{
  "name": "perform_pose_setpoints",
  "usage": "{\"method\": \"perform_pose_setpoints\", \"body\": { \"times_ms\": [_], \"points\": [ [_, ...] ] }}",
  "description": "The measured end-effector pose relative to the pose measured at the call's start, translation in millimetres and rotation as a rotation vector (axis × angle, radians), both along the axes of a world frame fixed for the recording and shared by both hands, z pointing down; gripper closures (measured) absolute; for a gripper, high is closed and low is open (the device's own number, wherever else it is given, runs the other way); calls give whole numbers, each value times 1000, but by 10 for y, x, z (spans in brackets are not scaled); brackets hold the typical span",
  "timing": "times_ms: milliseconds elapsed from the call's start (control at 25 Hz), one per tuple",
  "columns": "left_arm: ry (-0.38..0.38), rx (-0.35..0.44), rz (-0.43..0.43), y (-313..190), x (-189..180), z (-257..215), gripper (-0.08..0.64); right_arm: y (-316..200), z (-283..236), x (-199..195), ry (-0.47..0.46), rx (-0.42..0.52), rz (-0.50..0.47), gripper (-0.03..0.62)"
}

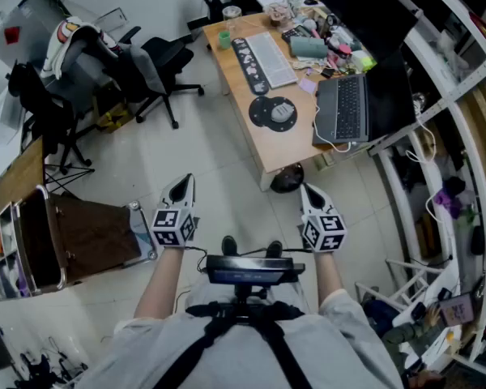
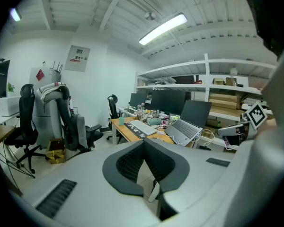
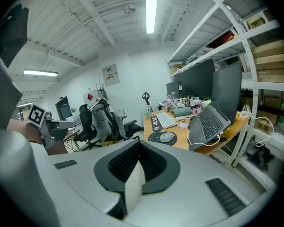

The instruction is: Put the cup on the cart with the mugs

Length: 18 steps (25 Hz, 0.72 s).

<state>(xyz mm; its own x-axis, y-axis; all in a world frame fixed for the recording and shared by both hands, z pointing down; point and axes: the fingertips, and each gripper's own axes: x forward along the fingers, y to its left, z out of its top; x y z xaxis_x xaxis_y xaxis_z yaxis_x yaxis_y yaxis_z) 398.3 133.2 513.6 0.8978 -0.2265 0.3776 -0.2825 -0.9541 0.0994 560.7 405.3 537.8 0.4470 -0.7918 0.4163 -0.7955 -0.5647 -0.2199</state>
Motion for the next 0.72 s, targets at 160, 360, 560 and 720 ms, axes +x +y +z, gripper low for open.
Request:
{"method": "perform_pose_setpoints", "body": {
  "times_ms": [160,360,560,720],
  "points": [
    [4,-12,-3,-218,-81,22,558,-250,40,-79,-17,6,-18,584],
    [17,-28,3,-487,-148,-6,559,-577,9,-135,-8,9,-24,584],
    [18,-32,32,-748,-178,0,558,-972,18,-214,3,15,-32,584],
    [16,-35,45,-914,-155,31,558,-1253,17,-227,10,18,-44,584]
  ]
}}
